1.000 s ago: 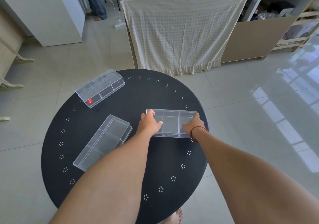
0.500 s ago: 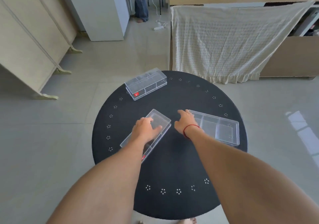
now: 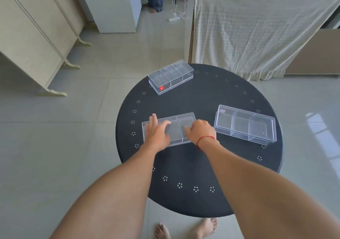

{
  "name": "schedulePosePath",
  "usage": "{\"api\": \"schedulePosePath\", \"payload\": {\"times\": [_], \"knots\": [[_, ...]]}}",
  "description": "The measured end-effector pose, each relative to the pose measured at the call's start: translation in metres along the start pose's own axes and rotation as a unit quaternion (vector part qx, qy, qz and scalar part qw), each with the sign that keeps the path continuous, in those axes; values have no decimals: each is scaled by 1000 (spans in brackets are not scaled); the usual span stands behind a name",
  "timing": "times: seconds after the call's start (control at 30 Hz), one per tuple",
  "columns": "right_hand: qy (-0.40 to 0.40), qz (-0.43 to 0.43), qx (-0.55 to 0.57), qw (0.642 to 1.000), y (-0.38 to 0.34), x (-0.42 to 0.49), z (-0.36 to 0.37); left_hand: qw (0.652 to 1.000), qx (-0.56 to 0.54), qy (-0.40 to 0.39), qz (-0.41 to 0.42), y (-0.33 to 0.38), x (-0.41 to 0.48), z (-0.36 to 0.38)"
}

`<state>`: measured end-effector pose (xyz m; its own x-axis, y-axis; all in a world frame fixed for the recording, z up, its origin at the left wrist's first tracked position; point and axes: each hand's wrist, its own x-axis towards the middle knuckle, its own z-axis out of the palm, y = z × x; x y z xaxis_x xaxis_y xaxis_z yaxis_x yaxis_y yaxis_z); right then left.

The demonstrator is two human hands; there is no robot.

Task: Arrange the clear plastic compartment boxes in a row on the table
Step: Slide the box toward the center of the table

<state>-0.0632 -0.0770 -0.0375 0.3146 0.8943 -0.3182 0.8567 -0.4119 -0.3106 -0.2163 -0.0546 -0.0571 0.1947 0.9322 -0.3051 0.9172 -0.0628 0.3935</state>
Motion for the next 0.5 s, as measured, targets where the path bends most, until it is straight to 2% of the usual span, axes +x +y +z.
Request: {"api": "schedulePosePath", "payload": {"times": [0.1, 0.17, 0.23, 0.3, 0.43, 0.5], "knots": [[-1, 67, 82, 994, -3, 7, -6, 989, -78, 60, -114, -6, -2, -7], [-71, 126, 151, 978, -6, 8, -6, 968, -169, 54, -178, -13, -2, -10], [-146, 163, 214, 952, -9, 5, 0, 951, -239, 20, -197, -21, -2, -12], [-173, 172, 241, 939, -10, 1, 6, 949, -248, -1, -196, -26, -2, -14], [-155, 198, 252, 934, -8, -2, 11, 941, -219, -37, -253, -28, -4, -14], [-149, 210, 252, 933, -5, -2, 9, 945, -199, -52, -254, -29, -5, -13]]}}
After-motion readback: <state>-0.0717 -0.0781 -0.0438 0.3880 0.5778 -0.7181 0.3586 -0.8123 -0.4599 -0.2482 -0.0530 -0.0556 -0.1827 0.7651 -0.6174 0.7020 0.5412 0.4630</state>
